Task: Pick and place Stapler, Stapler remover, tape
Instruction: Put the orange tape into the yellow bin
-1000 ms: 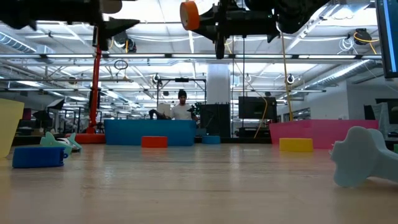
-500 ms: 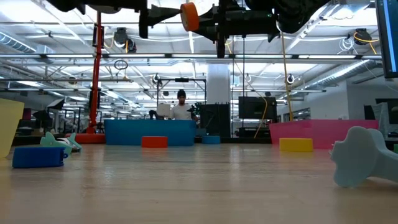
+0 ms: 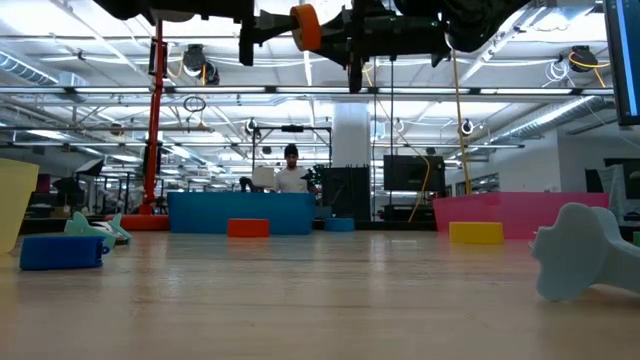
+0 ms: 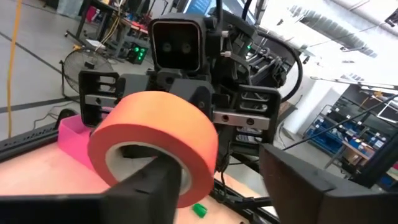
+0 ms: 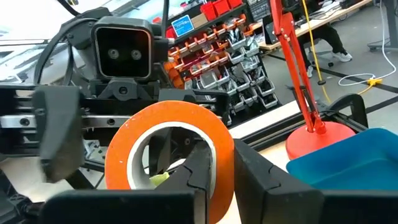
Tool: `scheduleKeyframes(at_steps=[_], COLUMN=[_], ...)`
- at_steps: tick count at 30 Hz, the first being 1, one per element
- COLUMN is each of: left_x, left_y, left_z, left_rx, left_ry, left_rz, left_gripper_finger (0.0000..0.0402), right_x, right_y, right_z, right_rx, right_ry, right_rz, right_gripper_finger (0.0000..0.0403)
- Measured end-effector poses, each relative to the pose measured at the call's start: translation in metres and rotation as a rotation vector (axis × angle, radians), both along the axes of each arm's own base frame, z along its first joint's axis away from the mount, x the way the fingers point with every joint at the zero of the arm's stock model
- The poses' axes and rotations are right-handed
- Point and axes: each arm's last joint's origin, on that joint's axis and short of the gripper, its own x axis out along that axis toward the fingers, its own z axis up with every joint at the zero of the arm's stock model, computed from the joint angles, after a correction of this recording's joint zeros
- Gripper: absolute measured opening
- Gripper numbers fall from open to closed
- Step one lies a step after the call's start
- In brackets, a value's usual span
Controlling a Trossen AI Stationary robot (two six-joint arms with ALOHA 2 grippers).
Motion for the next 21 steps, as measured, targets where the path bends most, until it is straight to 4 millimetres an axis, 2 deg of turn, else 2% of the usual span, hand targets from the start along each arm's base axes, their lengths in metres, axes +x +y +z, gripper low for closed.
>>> scheduleKeyframes(at_steps=[5,6,12,15,21], left_x=[0.000,0.000,-0.001,-0.007,-0.033], left_y=[0.003,0.004,0.008,0.008,0.004], left_z=[0.000,0.000,-0.002,-0.003,0.002], left_rx=[0.006,0.009,-0.015,-0.034,-0.138], left_ry=[0.001,0.001,0.025,0.079,0.213], left_rz=[-0.019,-0.029,-0.063,-0.071,-0.070], left_gripper_finger=[0.0049,0.0036,0.0035,0.0035,0.0035], right_x=[0.000,0.000,0.000,-0.001,-0.006], right_y=[0.000,0.001,0.000,0.000,-0.007], right_z=[0.001,0.000,-0.003,-0.008,-0.023], right_rx=[-0.006,-0.009,-0.048,-0.046,-0.058], right_ry=[0.001,0.004,0.034,0.082,0.203], right_rz=[0.007,0.009,0.003,0.059,0.136], right_gripper_finger=[0.0042,0.0051,0.0110,0.0133,0.0161])
